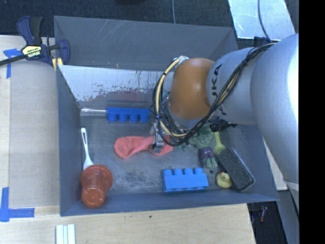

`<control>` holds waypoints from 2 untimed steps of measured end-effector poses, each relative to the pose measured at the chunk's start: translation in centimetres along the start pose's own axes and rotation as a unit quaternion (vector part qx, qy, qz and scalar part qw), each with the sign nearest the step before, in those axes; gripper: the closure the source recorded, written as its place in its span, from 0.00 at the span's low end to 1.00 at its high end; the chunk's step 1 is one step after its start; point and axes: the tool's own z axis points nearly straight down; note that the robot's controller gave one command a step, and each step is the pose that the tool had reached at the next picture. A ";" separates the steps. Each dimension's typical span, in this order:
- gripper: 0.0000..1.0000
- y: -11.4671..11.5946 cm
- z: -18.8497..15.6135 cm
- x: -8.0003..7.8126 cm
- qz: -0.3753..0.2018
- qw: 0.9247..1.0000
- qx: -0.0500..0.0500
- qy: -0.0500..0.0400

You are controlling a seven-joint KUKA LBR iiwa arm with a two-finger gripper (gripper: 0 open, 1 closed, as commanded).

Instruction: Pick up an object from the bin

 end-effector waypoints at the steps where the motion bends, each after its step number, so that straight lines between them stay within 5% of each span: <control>1: 1.00 0.0 -1.1 0.1 0.000 1.000 0.000 0.002; 2: 1.00 0.0 -3.1 0.0 0.000 1.000 0.000 0.000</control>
Offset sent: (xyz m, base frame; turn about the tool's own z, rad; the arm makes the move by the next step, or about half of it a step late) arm -0.0010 -0.0001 0.0092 -0.0003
